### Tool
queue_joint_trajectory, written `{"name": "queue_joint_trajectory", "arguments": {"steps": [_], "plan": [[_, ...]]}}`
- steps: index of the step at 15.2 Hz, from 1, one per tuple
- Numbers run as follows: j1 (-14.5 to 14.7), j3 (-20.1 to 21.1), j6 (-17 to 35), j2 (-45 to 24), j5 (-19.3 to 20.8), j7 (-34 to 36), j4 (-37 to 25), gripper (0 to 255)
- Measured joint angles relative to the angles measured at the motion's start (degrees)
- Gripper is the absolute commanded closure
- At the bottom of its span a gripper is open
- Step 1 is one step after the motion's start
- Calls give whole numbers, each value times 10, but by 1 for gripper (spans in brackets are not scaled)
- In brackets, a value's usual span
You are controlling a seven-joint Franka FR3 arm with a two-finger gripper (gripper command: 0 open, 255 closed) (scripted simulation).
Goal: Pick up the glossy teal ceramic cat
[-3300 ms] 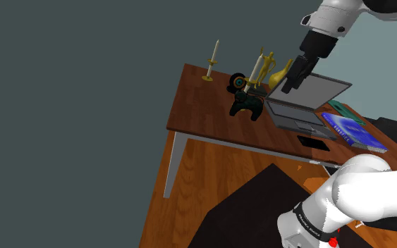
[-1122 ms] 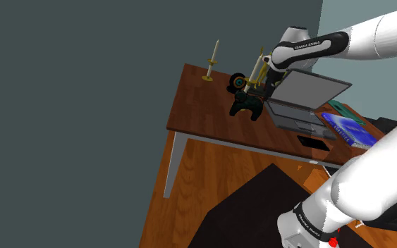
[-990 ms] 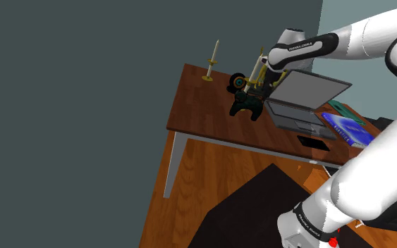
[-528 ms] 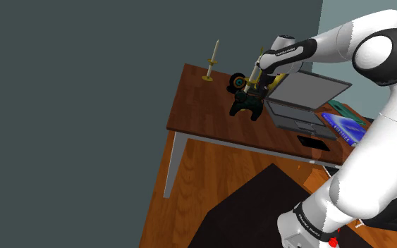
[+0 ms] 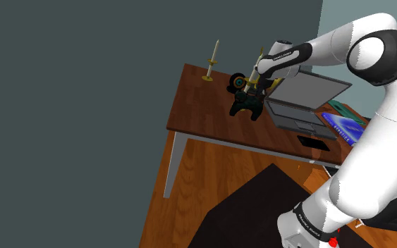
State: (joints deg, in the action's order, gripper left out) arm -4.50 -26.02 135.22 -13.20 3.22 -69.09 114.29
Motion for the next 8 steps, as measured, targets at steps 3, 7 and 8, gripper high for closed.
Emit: {"name": "queue_joint_trajectory", "arguments": {"steps": [3,7,8], "plan": [[0,0,0,0,0,0,0,255],[0,0,1,0,0,0,0,255],[0,0,-3,1,1,0,-1,255]]}}
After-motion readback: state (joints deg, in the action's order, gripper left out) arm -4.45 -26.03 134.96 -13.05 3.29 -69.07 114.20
